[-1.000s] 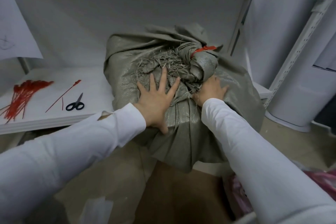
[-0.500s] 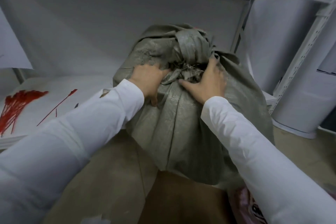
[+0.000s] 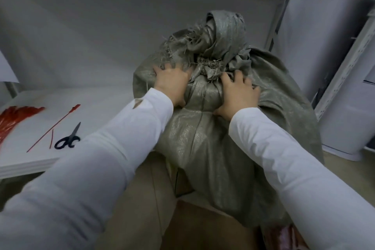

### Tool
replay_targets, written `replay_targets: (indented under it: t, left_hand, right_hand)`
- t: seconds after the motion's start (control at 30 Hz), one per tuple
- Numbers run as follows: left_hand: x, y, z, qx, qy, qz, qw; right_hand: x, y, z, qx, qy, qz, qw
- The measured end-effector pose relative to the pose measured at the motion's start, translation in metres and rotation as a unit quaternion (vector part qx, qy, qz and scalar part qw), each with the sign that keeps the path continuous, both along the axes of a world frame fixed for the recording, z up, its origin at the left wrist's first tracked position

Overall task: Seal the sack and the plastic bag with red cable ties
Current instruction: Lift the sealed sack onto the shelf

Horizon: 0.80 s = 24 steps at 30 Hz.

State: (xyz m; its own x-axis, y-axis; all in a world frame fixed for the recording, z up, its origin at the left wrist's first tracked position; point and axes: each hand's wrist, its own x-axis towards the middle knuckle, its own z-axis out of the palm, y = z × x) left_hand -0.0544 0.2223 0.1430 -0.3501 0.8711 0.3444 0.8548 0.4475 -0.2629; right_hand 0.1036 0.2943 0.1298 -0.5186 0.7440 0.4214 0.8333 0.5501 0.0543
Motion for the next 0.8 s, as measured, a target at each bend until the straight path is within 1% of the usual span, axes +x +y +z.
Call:
replay_targets:
  t: [0.07,0.17,0.27,0.47,0.57,0.63,0.73,0.8]
  left_hand:
    - [-0.005,0.012,-0.009,0.026,0.029,-0.002,0.999]
    - [-0.013,0.034,-0.017,0.052,0.043,-0.002,0.998]
    - [-0.013,0.059,-0.020,0.053,0.037,0.005,0.998]
    - [-0.015,0.108,-0.019,0.053,0.011,0.010,0.998]
    - [-0.020,0.116,-0.018,0.050,-0.005,0.007,0.999]
    - [-0.022,0.114,-0.020,0.048,-0.010,-0.004,0.999]
    - [-0.026,0.108,-0.022,0.056,-0.038,-0.007,0.998]
    - [-0.027,0.106,-0.026,0.067,-0.074,0.000,0.995]
  right_hand:
    - [-0.007,0.013,-0.001,0.026,0.003,-0.006,1.000]
    - [-0.014,0.038,-0.002,0.044,0.009,-0.002,0.999]
    - [-0.021,0.064,-0.003,0.041,0.000,-0.001,0.999]
    - [-0.033,0.116,0.013,0.017,-0.048,-0.012,0.999]
    - [-0.042,0.120,0.021,0.018,-0.078,-0.021,0.997]
    - [-0.033,0.115,0.029,-0.009,-0.102,0.007,0.995]
    - [0.000,0.089,0.043,-0.036,-0.124,0.048,0.990]
    - [0.025,0.059,0.044,-0.037,-0.141,0.023,0.989]
